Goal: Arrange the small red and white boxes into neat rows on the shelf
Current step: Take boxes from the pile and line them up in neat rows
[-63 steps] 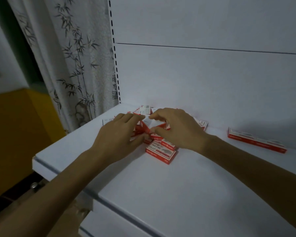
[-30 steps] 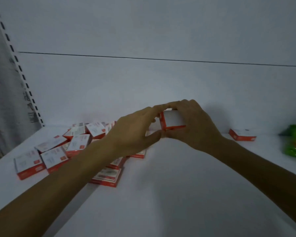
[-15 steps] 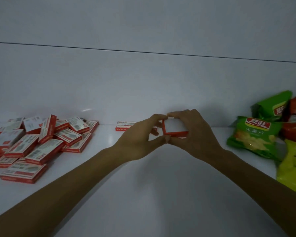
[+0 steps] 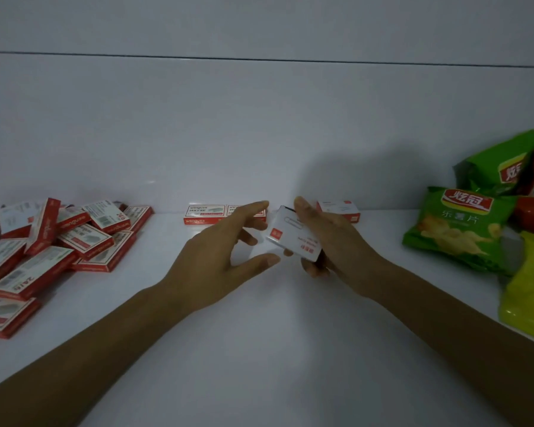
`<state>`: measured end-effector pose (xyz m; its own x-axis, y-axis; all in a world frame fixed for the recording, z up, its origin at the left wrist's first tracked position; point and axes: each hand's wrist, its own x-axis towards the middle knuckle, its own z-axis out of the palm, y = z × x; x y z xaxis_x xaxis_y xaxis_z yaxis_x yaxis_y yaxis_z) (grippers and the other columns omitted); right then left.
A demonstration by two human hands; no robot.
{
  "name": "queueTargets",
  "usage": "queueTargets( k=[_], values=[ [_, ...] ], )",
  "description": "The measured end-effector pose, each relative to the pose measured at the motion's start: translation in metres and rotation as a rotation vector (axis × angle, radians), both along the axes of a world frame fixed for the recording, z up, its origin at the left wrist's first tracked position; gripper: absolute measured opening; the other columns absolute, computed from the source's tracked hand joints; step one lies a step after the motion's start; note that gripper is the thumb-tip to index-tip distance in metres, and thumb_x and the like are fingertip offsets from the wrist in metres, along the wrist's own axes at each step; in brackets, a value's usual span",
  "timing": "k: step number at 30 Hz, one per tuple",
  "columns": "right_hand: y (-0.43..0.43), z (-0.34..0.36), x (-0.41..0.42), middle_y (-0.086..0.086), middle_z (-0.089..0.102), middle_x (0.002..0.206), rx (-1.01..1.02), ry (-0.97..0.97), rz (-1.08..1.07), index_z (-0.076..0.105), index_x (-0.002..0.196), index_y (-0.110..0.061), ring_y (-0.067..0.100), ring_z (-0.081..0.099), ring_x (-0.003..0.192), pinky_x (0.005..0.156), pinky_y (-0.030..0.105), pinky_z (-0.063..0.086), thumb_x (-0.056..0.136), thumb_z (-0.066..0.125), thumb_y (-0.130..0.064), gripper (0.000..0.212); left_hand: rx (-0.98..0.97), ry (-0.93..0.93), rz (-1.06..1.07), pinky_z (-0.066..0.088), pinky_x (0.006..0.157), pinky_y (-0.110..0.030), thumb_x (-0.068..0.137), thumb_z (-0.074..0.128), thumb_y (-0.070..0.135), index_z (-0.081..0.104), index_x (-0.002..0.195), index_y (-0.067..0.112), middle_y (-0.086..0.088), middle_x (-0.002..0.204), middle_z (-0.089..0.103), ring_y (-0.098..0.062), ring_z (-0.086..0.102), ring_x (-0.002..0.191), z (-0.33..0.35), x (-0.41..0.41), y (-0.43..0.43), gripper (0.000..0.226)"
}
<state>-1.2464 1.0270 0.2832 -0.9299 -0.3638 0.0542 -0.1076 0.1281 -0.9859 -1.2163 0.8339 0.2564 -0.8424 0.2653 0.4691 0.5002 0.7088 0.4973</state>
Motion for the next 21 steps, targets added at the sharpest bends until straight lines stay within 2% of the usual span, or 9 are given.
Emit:
queueTargets(
  k=[3,5,7,9,11,13,15,19,21],
  values=[
    [-0.002,-0.001,0.003,0.017,0.062,0.067,-0.005,0.012,-0.022,0.061,0.076,-0.019,0.022,0.055,0.043,0.042,0.025,0.042,0.079,0.043,-0.058,0.043,-0.082,0.015,0.019,0.052,0.085,-0.026,0.076,0.047,0.071,0.023,0.140,0.042,0.024,0.127,0.050,0.004,0.052,0.103,0.000,0.003,0.003,0.074],
    [-0.004,-0.002,0.005,0.018,0.062,0.072,-0.051,-0.006,-0.046,0.062,0.082,-0.018,0.024,0.060,0.049,0.045,0.027,0.045,0.086,0.044,-0.051,0.038,-0.098,0.032,0.028,0.051,0.084,-0.025,0.076,0.045,0.072,0.024,0.140,0.041,0.025,0.127,0.049,0.005,0.051,0.104,0.000,0.005,0.003,0.074],
    [-0.006,-0.004,0.006,0.017,0.063,0.080,-0.129,-0.079,-0.042,0.063,0.091,-0.017,0.027,0.065,0.062,0.056,0.036,0.052,0.090,0.046,-0.042,0.031,-0.064,0.037,0.037,0.051,0.084,-0.026,0.075,0.042,0.073,0.025,0.139,0.042,0.027,0.123,0.049,0.005,0.052,0.103,0.001,0.006,0.004,0.073],
    [-0.008,-0.007,0.006,0.013,0.063,0.085,-0.171,-0.131,-0.035,0.063,0.097,-0.017,0.027,0.064,0.074,0.073,0.045,0.055,0.089,0.050,-0.037,0.025,0.013,0.027,0.052,0.051,0.084,-0.027,0.074,0.044,0.073,0.027,0.137,0.042,0.026,0.117,0.052,0.003,0.054,0.101,0.001,0.006,0.004,0.072],
    [-0.011,-0.009,0.007,0.010,0.063,0.086,-0.183,-0.104,-0.043,0.067,0.091,-0.024,0.025,0.062,0.080,0.084,0.047,0.053,0.083,0.053,-0.041,0.023,0.081,-0.017,0.059,0.051,0.085,-0.025,0.075,0.048,0.069,0.030,0.134,0.043,0.026,0.110,0.054,0.003,0.055,0.098,0.002,0.006,0.004,0.067],
    [-0.012,-0.007,0.010,0.008,0.063,0.085,-0.198,-0.055,-0.022,0.071,0.078,-0.032,0.026,0.062,0.084,0.085,0.045,0.053,0.075,0.054,-0.045,0.022,0.105,-0.052,0.046,0.050,0.084,-0.020,0.075,0.048,0.067,0.034,0.132,0.042,0.030,0.106,0.054,0.006,0.056,0.097,0.004,0.006,0.003,0.064],
    [-0.012,-0.006,0.012,0.004,0.064,0.083,-0.251,-0.060,0.030,0.072,0.078,-0.031,0.022,0.063,0.086,0.080,0.039,0.054,0.074,0.054,-0.041,0.021,0.157,-0.088,0.013,0.051,0.081,-0.018,0.076,0.050,0.064,0.036,0.131,0.039,0.029,0.104,0.056,0.005,0.058,0.094,0.006,0.007,0.003,0.062],
    [-0.008,-0.007,0.009,0.004,0.070,0.100,-0.315,-0.157,0.100,0.060,0.107,-0.011,0.023,0.066,0.096,0.080,0.035,0.055,0.077,0.057,-0.028,0.035,0.259,-0.132,-0.006,0.053,0.079,-0.017,0.078,0.055,0.058,0.032,0.131,0.040,0.022,0.101,0.061,-0.001,0.062,0.088,0.008,0.010,0.007,0.060],
    [-0.009,-0.006,0.009,0.008,0.068,0.107,-0.311,-0.169,0.103,0.057,0.113,-0.008,0.024,0.066,0.098,0.079,0.033,0.055,0.082,0.057,-0.023,0.035,0.283,-0.131,-0.005,0.053,0.079,-0.017,0.076,0.054,0.053,0.032,0.133,0.036,0.016,0.100,0.064,-0.004,0.063,0.085,0.008,0.011,0.008,0.064]
  ],
)
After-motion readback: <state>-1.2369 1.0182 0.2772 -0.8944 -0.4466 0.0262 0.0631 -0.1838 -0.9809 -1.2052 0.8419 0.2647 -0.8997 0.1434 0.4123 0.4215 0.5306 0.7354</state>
